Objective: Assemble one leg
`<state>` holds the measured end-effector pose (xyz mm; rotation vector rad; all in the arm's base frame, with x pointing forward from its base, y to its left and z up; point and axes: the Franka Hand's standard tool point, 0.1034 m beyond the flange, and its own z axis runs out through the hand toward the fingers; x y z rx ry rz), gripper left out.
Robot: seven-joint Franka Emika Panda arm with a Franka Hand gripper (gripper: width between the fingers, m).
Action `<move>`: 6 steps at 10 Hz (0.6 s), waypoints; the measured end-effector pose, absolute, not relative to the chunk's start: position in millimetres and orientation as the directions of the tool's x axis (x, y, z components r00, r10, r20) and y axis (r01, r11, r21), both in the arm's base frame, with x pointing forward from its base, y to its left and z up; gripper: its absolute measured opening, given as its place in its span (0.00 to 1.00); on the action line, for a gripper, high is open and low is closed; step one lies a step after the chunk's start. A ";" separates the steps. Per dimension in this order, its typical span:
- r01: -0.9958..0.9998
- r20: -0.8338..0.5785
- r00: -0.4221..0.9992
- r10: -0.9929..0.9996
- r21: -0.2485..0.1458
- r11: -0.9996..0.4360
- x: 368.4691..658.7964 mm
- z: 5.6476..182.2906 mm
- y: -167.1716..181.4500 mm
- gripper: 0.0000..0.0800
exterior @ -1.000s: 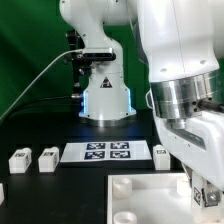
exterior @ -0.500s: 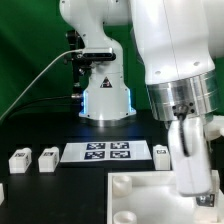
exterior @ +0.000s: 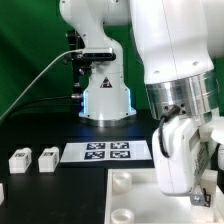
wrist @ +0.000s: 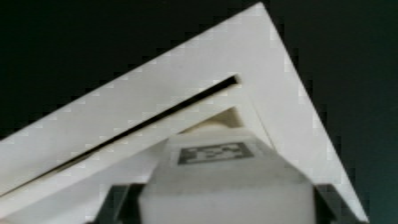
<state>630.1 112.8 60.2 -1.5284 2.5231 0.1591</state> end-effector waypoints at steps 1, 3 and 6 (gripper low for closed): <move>-0.889 -0.214 -0.447 -0.869 -0.006 0.458 629.8 59.5 113.2 0.47; -0.890 -0.213 -0.444 -0.870 -0.006 0.455 629.6 59.3 113.5 0.65; -0.907 -0.215 -0.410 -0.887 -0.010 0.421 624.0 63.0 124.8 0.80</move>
Offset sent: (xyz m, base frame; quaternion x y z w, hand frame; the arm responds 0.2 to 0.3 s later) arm 0.0000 0.0000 0.0000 0.0000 0.0000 0.0000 1.0000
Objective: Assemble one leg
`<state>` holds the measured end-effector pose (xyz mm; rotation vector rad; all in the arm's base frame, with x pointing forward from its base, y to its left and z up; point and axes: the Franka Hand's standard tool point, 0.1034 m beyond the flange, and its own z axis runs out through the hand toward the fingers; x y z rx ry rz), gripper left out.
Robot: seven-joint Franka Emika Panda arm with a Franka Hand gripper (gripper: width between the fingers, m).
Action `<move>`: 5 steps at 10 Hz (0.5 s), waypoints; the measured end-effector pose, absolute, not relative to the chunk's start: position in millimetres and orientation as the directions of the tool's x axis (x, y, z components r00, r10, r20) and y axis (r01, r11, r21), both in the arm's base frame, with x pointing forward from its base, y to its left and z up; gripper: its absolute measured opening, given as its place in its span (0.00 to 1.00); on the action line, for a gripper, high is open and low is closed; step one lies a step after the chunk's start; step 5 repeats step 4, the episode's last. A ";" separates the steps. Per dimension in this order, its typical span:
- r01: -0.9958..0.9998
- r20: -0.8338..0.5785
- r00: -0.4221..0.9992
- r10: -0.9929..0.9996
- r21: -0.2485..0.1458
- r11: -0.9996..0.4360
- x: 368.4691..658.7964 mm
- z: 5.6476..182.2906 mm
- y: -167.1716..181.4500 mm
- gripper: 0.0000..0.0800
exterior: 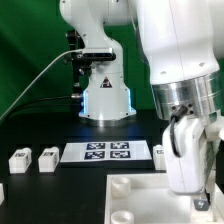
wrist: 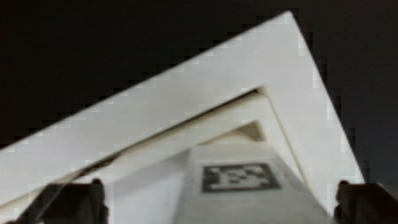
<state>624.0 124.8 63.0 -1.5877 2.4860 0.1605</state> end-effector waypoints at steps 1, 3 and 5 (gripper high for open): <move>-0.909 -0.222 -0.403 -0.888 -0.018 0.416 623.9 71.2 129.1 0.81; -0.912 -0.224 -0.396 -0.891 -0.021 0.411 623.9 74.4 130.4 0.81; -0.912 -0.224 -0.395 -0.891 -0.020 0.410 623.7 74.0 130.6 0.81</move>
Offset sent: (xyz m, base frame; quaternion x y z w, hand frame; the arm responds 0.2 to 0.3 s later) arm 0.0000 0.0000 0.0000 0.0000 0.0000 0.0000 1.0000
